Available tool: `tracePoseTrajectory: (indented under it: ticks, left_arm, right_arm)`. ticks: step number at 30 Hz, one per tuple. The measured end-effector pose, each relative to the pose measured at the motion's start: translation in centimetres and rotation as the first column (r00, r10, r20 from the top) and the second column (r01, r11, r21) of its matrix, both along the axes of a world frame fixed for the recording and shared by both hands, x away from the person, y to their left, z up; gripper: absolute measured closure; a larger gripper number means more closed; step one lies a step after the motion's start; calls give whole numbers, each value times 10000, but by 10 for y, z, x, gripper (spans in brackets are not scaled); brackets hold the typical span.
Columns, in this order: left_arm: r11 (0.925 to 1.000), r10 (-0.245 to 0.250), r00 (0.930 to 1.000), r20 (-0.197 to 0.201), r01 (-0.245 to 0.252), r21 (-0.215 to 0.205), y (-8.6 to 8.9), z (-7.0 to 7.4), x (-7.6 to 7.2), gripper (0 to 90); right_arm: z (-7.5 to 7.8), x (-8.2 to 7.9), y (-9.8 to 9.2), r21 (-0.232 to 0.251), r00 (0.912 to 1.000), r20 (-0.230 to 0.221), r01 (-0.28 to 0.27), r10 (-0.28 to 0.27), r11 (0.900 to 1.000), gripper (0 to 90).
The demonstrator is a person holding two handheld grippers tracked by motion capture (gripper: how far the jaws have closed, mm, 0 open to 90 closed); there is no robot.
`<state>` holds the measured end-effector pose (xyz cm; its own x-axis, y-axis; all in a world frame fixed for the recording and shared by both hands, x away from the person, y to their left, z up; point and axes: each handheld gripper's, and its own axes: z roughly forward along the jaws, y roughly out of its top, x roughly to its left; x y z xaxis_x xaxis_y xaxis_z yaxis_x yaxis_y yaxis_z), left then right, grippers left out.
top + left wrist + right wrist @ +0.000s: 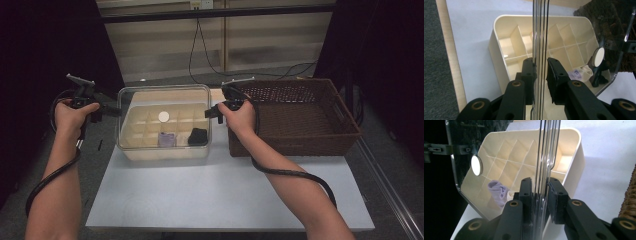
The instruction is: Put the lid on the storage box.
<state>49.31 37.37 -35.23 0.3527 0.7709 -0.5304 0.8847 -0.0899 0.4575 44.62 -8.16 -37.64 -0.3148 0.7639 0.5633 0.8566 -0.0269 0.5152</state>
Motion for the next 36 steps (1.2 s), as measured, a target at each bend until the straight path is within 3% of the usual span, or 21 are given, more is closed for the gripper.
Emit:
tracePoseTrajectory:
  ticks: [20,23,25,27,36]
  left_arm:
    - [9996,260,9995,-176,-258,79,-2,-15,8,741]
    - [9995,312,9995,-96,-311,110,-2,-18,9,731]
    - [9991,255,9997,-51,-253,341,-3,-21,10,715]
    - [9985,461,9986,275,-469,290,-2,-23,11,611]
    - [9979,220,9983,544,-252,594,-7,-19,3,582]
  right_arm:
    - [-12,10,4,-171,9996,-295,28,-33,9998,712]
    - [-15,12,6,-270,9997,-243,42,-49,9996,686]
    - [-16,13,8,-380,9996,-277,44,-54,9993,676]
    - [-17,14,9,-365,9998,-194,78,-85,9993,662]
    - [-16,14,11,-538,9999,6,162,-162,9984,611]
